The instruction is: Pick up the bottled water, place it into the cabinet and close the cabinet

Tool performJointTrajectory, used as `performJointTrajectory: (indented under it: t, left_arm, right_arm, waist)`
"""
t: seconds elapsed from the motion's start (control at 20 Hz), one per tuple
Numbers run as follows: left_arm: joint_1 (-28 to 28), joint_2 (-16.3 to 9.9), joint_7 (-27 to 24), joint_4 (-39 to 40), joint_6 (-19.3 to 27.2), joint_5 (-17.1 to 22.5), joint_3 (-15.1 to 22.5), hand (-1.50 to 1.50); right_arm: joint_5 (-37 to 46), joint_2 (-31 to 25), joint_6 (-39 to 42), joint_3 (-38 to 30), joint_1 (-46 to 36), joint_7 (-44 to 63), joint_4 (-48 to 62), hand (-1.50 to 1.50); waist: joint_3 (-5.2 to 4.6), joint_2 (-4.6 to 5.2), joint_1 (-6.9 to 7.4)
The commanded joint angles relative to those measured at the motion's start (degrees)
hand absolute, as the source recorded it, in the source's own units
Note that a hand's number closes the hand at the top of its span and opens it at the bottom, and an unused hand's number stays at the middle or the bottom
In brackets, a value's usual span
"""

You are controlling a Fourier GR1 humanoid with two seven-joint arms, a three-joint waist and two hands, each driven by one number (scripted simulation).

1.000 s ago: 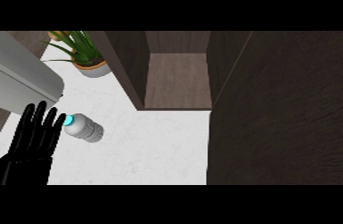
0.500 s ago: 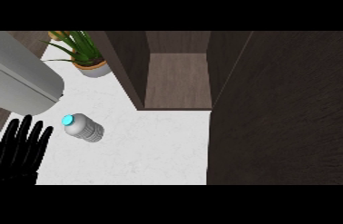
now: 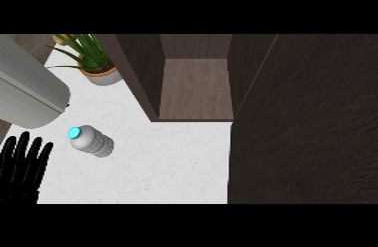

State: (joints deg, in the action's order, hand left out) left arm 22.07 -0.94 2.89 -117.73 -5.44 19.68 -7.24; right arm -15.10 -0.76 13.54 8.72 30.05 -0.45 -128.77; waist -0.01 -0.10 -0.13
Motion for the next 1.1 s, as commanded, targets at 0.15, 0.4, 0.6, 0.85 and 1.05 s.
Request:
performJointTrajectory:
  t: [0.15,0.4,0.6,0.85,1.05]
  left_arm:
    - [-0.3,-1.41,-3.51,5.22,-2.6,1.49,-5.87,-1.5]
    - [-5.91,-4.36,-7.32,14.88,-4.92,1.19,-9.6,-1.5]
    - [-11.37,-4.57,-9.12,21.48,-2.41,-4.6,-8.61,-1.5]
    - [-11.9,-6.67,-13.0,29.27,-6.89,-4.02,-10.56,-1.5]
    - [-18.71,-10.87,-15.24,40.73,-9.47,-2.98,-13.56,-1.5]
  right_arm:
    - [1.17,0.27,1.62,2.23,5.26,-2.56,-2.37,-1.5]
    - [0.15,-1.72,4.72,-0.35,6.77,-8.89,1.36,-1.5]
    - [2.35,-0.22,0.56,3.26,1.09,-1.61,-0.14,-1.5]
    - [0.03,-1.27,2.35,2.24,7.04,-3.73,-2.34,-1.5]
    - [-1.91,-2.44,4.71,-0.13,5.56,-5.57,0.52,-1.5]
  waist:
    - [0.0,-0.02,-0.12]
    - [0.01,0.0,-0.3]
    - [-0.01,0.12,-0.15]
    - [0.0,0.04,-0.22]
    - [-0.01,0.09,-0.37]
